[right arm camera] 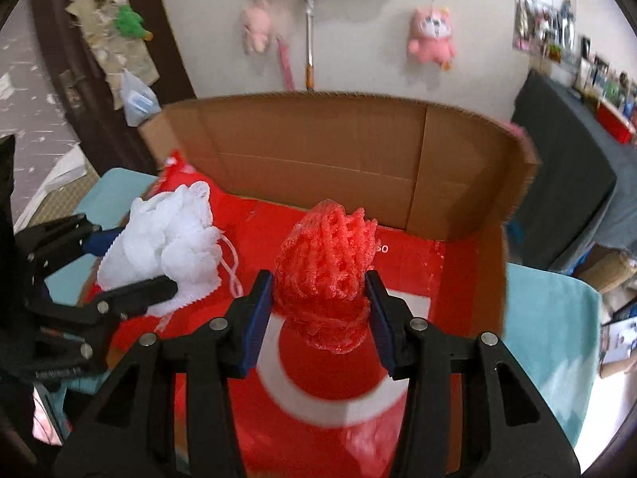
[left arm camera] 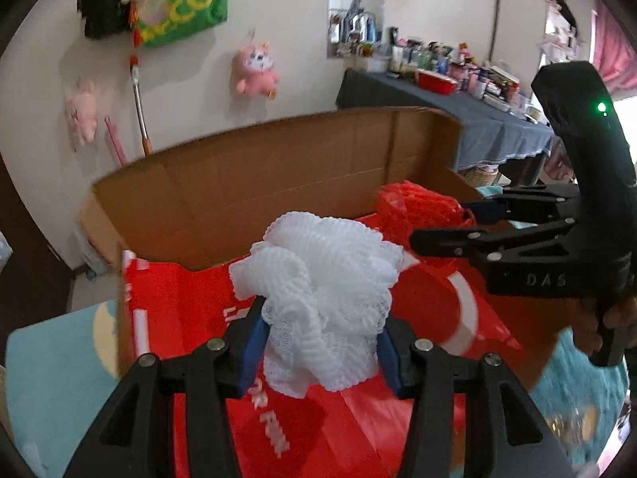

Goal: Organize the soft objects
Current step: 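Carry both puffs into the cardboard box and lower them onto its red floor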

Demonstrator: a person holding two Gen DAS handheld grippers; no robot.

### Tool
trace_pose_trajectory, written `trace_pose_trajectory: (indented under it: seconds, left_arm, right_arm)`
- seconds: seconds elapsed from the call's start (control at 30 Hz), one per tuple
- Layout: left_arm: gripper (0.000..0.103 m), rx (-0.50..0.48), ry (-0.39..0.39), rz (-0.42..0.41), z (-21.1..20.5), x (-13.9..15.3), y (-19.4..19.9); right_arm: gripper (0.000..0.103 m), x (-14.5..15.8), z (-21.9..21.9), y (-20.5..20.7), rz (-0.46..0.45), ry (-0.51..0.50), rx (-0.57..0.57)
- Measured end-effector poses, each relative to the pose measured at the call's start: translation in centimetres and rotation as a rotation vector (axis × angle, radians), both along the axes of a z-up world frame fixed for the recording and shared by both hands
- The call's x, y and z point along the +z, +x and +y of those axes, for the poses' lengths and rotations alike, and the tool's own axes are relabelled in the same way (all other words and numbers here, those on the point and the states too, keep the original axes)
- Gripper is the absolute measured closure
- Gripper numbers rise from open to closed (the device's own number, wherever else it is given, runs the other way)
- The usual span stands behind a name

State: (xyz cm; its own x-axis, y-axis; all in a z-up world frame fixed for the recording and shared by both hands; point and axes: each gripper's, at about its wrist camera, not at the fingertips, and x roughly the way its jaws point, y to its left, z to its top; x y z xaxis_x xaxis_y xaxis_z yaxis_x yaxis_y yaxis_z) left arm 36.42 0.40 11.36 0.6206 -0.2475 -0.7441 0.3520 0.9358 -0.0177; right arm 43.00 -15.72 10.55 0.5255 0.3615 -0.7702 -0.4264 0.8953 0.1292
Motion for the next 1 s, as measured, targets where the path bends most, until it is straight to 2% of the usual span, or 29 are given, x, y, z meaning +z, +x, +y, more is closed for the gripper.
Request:
trace_pose_trajectory:
  seconds: [0.2, 0.33, 0.47, 0.67, 0.87, 1.0]
  left_arm:
    - [0.051, 0.022, 0.008, 0.041, -0.2, -1.9, 3.5]
    - [0.049, 0.033, -0.003, 0.051, -0.2, -3.1, 4.9]
    - [0.047, 0.041, 0.003, 0.059, -0.3, -4.3, 5.2]
    - [0.043, 0.038, 0.024, 0.042, -0.4, -4.3, 4.8]
    - [0.039, 0.047, 0.042, 0.040, -0.4, -4.3, 5.1]
    - [0.032, 0.048, 0.060, 0.030, -0.4, -4.2, 5.0]
  right_arm:
    - [0.059, -2.2, 1.4, 4.1, 0.081, -0.046, -0.019]
    - [0.056, -3.7, 1.5, 5.4, 0.132, -0.054, -0.028]
    - [0.055, -3.9, 1.6, 5.3, 0.120, -0.069, -0.031]
    - [0.052, -3.7, 1.5, 4.9, 0.120, -0.086, -0.026]
    - [0.051, -3.8, 0.9, 5.3, 0.157, -0.066, -0.044]
    - [0.049, -4.0, 0.5, 5.5, 0.158, -0.066, -0.048]
